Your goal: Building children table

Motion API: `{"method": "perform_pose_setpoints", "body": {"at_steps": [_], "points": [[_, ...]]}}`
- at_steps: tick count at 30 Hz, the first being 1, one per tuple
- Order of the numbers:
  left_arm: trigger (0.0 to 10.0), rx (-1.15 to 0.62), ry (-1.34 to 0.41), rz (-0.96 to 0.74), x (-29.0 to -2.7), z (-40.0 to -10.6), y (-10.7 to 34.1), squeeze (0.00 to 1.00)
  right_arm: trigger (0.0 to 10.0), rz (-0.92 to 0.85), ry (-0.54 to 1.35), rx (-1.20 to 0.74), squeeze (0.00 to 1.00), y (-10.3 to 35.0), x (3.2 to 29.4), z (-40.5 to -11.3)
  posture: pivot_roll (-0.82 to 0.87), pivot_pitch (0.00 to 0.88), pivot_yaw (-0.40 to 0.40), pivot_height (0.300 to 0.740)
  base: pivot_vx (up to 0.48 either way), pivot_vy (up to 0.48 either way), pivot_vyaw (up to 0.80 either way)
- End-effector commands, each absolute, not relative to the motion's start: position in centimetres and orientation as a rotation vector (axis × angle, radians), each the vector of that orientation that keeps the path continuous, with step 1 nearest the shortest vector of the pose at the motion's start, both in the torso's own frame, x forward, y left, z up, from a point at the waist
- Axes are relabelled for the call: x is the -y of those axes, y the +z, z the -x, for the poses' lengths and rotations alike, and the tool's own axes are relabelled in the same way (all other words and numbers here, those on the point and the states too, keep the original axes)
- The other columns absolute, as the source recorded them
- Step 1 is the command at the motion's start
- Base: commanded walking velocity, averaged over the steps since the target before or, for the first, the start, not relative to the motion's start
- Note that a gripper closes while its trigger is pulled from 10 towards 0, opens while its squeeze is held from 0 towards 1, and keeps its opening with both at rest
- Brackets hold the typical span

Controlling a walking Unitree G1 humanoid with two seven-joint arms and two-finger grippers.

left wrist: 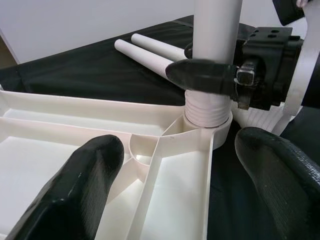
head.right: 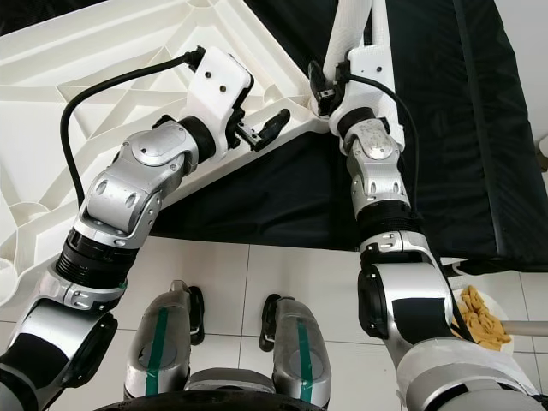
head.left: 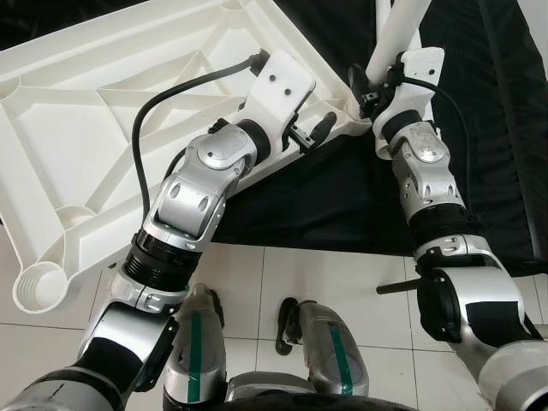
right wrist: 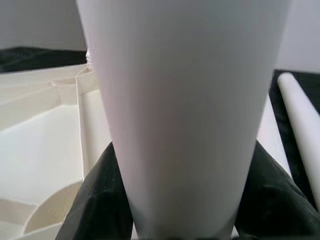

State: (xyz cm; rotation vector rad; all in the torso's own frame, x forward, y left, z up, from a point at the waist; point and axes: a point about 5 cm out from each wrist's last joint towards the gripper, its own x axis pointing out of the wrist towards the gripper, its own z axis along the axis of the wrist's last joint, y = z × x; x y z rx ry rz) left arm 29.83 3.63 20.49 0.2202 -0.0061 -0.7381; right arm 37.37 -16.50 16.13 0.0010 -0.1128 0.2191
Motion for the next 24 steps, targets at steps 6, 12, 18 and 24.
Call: {"method": "perform_pose_setpoints", "body": {"at_steps": [6,12,18,24], "points": [[10.0,0.021,-0.723,-0.235,-3.6,-29.6,20.9,0.0,10.0,-0.099,0.144,-0.106,0.0,11.9,17.7,-36.6,0.11,0.098,-0.064,0.74,0.0,0.0,0.0],[10.0,0.02,-0.723,-0.235,-3.6,-29.6,20.9,0.0,10.0,-0.131,0.12,-0.132,0.0,11.8,17.9,-36.9,0.11,0.101,-0.065,0.74,0.0,0.0,0.0],[10.0,0.02,-0.718,-0.233,-3.6,-29.5,21.0,0.0,10.0,-0.13,0.129,-0.182,0.0,10.9,17.6,-36.6,0.12,0.103,-0.066,0.74,0.0,0.0,0.0],[10.0,0.02,-0.716,-0.232,-3.7,-29.5,21.0,0.0,10.0,-0.104,0.154,-0.19,0.0,11.2,17.3,-36.8,0.11,0.105,-0.065,0.74,0.0,0.0,0.0]]}}
